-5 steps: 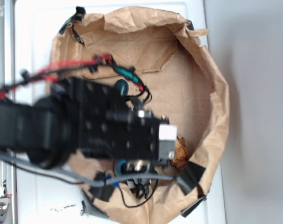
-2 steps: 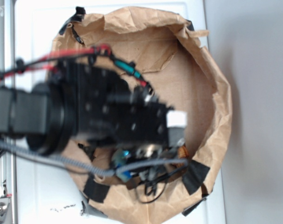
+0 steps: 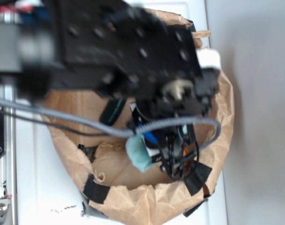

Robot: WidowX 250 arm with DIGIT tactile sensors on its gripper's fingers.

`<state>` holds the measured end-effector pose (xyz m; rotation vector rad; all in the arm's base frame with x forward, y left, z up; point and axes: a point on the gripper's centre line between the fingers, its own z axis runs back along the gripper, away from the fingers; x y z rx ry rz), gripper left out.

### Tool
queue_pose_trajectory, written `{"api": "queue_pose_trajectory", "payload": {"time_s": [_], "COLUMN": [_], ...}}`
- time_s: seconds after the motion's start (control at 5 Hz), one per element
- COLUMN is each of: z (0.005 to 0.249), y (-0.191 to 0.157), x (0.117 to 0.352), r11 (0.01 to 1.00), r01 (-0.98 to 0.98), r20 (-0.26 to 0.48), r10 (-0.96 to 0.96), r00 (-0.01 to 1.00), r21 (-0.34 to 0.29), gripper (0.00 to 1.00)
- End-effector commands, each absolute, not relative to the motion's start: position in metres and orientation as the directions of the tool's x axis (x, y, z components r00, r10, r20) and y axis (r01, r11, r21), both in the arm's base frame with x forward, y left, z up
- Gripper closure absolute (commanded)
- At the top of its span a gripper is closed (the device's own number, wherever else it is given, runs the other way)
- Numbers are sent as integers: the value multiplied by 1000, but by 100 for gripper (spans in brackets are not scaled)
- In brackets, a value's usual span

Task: Grab the blue cloth.

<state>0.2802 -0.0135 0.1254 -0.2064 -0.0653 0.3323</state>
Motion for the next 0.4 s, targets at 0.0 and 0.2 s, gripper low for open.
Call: {"api": "queue_pose_trajectory", "payload": {"time_s": [0.0,0.2], "z": [186,180], "y": [17,13], "x": [278,271], "r11": [900,920], "r01": [-335,-314], "r20": [222,324], "r10": [400,378], "r00": [889,868], "r21": [-281,-234], "gripper": [100,13]}}
